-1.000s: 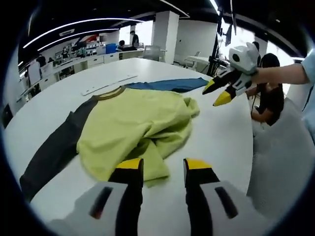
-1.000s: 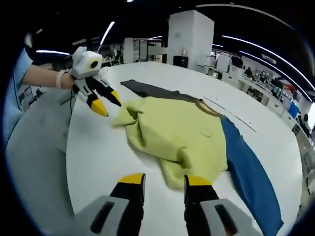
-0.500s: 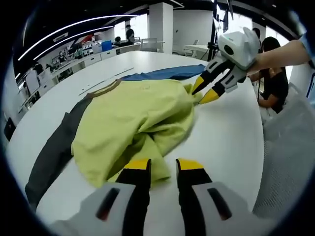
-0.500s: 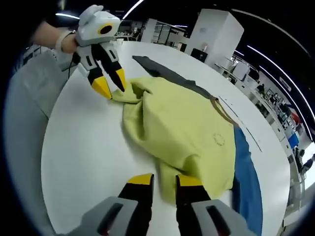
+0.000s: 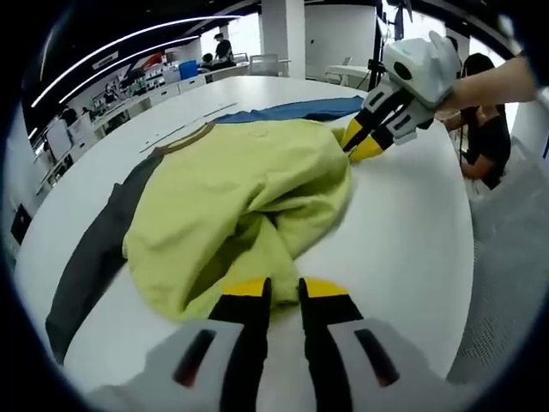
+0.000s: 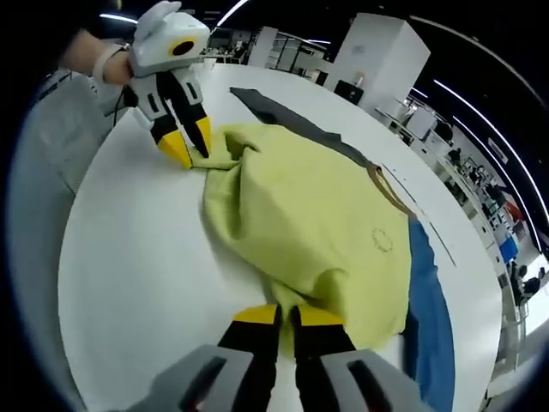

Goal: Fold the garment on the visible template until the final outline fits inside the template.

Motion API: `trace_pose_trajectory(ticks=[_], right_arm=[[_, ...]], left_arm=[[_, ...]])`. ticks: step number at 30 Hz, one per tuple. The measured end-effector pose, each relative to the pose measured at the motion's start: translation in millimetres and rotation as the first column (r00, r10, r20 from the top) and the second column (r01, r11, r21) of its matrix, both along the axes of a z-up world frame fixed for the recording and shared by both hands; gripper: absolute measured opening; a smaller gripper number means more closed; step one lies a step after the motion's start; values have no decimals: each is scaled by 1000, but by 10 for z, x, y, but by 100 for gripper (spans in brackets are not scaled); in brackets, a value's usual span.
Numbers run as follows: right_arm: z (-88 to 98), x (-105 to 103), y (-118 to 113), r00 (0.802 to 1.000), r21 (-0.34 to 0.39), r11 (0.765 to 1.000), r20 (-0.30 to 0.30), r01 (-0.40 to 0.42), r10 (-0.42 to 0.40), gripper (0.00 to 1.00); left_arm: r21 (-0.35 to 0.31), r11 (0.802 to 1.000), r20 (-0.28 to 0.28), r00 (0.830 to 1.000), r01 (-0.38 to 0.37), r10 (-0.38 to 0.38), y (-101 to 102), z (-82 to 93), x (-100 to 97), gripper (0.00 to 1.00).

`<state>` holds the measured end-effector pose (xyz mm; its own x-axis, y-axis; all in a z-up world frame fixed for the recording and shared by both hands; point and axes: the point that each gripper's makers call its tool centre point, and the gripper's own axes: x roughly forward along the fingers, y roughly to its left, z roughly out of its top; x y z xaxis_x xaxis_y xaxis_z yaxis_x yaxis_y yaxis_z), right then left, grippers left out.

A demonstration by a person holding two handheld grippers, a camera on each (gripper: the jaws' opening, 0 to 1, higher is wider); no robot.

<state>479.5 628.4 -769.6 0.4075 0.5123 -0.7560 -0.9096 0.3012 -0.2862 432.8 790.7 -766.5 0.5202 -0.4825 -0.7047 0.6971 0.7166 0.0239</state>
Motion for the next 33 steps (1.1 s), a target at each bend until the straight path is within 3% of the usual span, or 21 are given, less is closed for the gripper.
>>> trace_pose_trajectory(ticks=[1, 4, 10, 18, 27, 33], right_arm=[[3, -2, 4, 1000, 10, 1000, -10, 11, -11, 0], [10, 2, -2, 1000, 14, 1000, -13, 14, -14, 0], [112, -1, -16, 1000, 25, 1000, -10, 10, -9, 0], [341, 26, -36, 1000, 71, 997, -28, 12, -10, 0], [649, 258, -41, 998, 138, 989, -42, 48, -43, 0], [669, 465, -62, 996, 140, 987, -70, 73, -63, 0]], left_arm=[[-10, 1000, -3, 1000, -14, 14, 13, 6, 17, 2], [-56, 996, -48, 996, -71, 69, 32, 17, 29, 0], [-93, 995, -10, 999, -44, 43, 88, 200, 43, 0], [-145, 984, 6, 995, -102, 104, 328, 495, 157, 0], [-152, 982, 47, 991, -116, 125, 532, 843, 424, 0], [-160, 973, 17, 985, -165, 170, 701, 813, 612, 0]])
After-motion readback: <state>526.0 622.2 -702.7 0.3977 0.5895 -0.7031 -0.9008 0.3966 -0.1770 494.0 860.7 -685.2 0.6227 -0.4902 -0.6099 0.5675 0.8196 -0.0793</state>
